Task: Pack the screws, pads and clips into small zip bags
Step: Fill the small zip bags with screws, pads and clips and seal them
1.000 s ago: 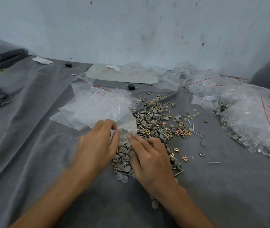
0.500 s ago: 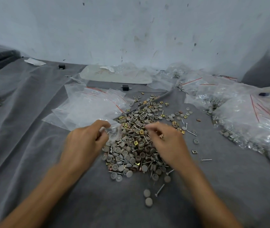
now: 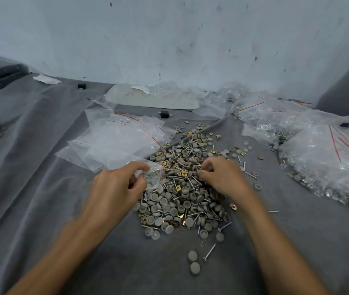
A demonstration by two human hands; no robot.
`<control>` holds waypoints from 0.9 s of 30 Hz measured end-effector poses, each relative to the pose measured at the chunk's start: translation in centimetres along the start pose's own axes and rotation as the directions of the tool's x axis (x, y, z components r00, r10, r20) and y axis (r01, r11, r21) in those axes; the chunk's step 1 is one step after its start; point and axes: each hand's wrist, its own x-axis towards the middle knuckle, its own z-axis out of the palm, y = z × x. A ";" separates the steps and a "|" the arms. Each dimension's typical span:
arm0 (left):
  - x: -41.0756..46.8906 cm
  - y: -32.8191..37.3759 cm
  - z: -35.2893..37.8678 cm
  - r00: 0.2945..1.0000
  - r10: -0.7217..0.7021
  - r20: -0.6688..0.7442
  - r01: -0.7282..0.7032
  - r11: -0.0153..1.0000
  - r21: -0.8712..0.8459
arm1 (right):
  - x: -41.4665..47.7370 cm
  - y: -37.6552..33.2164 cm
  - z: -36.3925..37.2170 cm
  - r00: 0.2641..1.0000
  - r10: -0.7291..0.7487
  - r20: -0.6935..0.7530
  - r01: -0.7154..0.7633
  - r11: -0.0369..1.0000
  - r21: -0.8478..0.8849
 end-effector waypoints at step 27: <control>0.5 -0.6 1.1 0.980 -0.137 0.146 0.149 0.986 -0.071 | -2.8 1.4 -0.8 0.988 0.131 0.081 -0.133 0.459 0.878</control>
